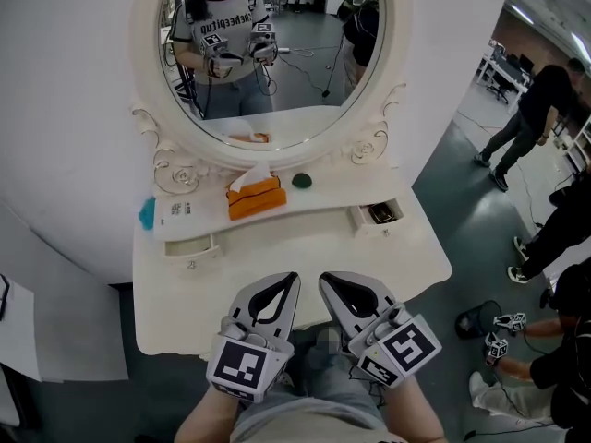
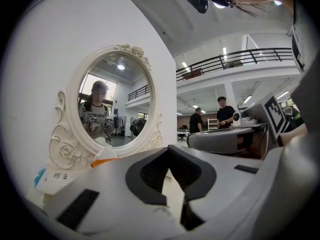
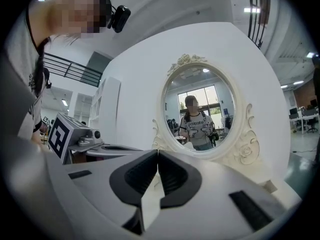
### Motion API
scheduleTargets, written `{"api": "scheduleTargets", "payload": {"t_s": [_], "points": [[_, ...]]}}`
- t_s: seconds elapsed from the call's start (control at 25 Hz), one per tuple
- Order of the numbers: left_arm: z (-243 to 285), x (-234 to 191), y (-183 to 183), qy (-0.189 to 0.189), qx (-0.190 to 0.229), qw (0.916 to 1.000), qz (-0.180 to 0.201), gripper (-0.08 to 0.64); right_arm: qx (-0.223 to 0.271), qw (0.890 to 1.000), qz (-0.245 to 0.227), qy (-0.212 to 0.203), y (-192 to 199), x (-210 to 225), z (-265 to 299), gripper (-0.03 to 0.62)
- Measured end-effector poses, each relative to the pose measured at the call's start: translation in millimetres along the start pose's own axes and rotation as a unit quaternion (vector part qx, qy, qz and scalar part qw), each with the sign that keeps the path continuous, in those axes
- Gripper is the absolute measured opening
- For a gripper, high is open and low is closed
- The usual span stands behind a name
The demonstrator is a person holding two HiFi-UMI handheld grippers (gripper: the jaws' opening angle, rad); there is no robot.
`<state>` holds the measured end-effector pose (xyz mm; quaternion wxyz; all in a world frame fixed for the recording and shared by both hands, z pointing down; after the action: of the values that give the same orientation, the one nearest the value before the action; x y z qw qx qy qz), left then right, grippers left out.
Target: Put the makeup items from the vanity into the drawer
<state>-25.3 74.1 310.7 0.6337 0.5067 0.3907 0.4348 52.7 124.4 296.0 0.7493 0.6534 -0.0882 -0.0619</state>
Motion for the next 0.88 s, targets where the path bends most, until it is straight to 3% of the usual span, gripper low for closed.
{"api": "scheduleTargets", "payload": {"t_s": [0.44, 0.88], "points": [[63, -18, -15, -0.023, 0.002, 0.9997, -0.009, 0.037, -0.007, 1.0, 0.001, -0.019, -9, 70, 27, 0.029], [108, -40, -23, -0.082, -0.005, 0.9963, -0.024, 0.037, -0.017, 0.997, 0.001, -0.069, -13, 127, 63, 0.029]]}}
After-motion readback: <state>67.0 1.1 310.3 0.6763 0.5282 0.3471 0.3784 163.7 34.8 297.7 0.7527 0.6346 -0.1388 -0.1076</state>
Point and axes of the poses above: the fingertips, and each gripper's own axes: z forward along the fingers, x to its right, y out of its underside, the point moved 4 cm from there along -z, backward along the fingers, and after that the axes turned 4 degrees about -x, right-handed, at the moved point
